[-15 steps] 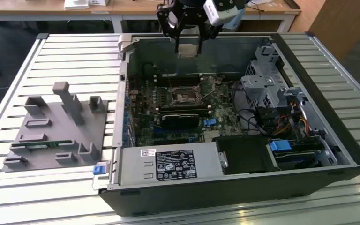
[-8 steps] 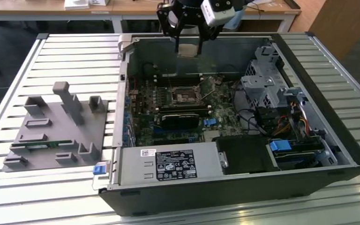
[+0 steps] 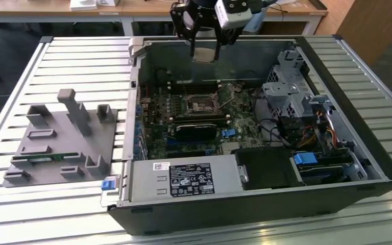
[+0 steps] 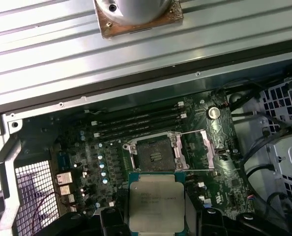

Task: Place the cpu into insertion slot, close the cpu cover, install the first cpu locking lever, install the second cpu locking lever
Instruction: 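Place the cpu into insertion slot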

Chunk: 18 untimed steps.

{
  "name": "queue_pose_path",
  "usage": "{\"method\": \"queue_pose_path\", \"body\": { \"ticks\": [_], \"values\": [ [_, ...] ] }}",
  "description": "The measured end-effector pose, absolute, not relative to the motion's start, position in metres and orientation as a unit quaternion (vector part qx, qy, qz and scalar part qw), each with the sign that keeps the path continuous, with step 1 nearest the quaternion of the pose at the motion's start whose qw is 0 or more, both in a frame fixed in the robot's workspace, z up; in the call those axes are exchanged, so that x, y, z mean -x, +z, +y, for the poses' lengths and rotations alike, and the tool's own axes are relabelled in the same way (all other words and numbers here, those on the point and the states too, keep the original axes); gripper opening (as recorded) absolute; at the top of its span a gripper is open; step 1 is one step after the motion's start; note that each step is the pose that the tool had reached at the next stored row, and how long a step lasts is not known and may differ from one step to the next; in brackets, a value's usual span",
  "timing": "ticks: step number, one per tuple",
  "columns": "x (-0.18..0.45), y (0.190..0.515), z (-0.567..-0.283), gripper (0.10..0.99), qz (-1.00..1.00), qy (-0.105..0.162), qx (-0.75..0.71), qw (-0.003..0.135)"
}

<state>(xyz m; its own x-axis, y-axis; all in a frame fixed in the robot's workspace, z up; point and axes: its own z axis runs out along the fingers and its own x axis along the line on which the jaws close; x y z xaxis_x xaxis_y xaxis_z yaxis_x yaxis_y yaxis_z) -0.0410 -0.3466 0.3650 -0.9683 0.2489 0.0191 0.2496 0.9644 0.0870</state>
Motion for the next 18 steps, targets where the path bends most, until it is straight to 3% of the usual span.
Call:
{"method": "queue_pose_path", "body": {
  "ticks": [18],
  "values": [
    [0.0423,0.3638,-0.3466,0.541,-0.973,-0.045,0.224,0.0]
  ]
}}
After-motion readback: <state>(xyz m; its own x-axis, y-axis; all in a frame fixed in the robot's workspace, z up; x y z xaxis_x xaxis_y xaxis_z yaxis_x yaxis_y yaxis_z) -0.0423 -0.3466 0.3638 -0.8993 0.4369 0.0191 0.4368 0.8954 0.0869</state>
